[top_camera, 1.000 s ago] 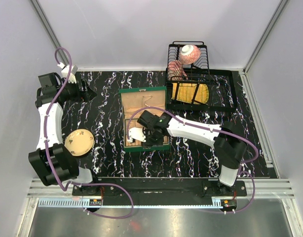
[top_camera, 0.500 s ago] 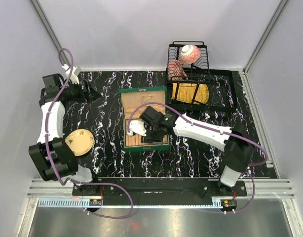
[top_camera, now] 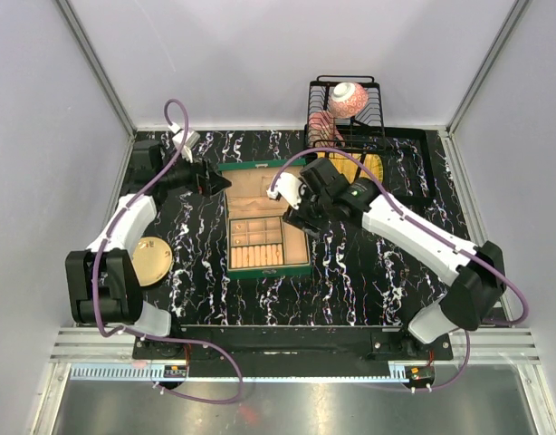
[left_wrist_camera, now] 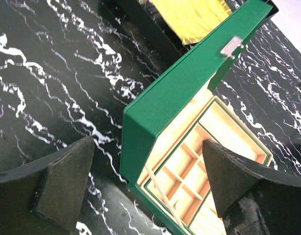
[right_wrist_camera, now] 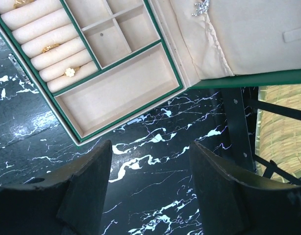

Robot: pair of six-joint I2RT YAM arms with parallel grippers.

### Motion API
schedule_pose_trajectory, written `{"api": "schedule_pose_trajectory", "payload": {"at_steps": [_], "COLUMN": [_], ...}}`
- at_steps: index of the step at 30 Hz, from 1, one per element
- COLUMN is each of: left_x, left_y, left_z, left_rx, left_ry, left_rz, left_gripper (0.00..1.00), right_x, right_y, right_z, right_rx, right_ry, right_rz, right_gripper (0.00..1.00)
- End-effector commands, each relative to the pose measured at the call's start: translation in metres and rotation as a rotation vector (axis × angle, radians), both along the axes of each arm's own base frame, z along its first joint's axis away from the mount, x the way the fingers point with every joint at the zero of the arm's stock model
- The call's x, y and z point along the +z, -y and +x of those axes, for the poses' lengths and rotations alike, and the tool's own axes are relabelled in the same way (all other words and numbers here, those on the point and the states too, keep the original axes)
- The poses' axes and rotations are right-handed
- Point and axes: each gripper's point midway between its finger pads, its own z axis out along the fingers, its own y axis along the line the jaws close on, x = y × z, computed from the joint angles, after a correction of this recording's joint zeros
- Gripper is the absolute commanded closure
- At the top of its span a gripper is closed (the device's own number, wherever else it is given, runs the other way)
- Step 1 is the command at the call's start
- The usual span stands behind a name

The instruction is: Organize the mixed jewelry

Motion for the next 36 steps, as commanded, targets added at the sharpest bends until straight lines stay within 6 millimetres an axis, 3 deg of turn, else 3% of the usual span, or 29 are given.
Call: {"api": "schedule_pose_trajectory", "payload": {"at_steps": [1,6,12,19,28,32,36], "left_x": [0.017,0.015,0.027,0.042,0.038,0.041,0.044], "left_y": [0.020,0.044,0.053,0.050,0.044,0.043,0.043], "left_z": [0.016,0.002,-0.026,-0.063,-0.112,-0.119,-0.114], "left_rx": [-0.061,-0.139,-0.211,-0.239,-0.262,-0.256,-0.243], "left_ry": [0.166,0.152,0.192,0.244,0.245,0.259,0.256], "left_rz": [-0.030,-0.096,-0.140,-0.096,-0.020,-0.017,-0.008], "left_gripper": [0.05,0.02,0.01,0.01,0.01,0.01,0.01], "right_x": [0.009,0.003,-0.010,-0.006,0.013,0.020,0.024], "right_y": [0.009,0.015,0.019,0.026,0.041,0.046,0.049], "right_z": [-0.007,-0.007,-0.009,-0.007,-0.008,-0.006,-0.003], "right_rx": [-0.022,-0.044,-0.051,-0.070,-0.103,-0.114,-0.125], "right_ry": [-0.009,-0.027,-0.049,-0.038,0.007,0.028,0.038], "right_rz": [0.054,0.060,0.055,0.069,0.095,0.105,0.114], "right_gripper": [0.30,0.30,0.32,0.32,0.32,0.32,0.32]}}
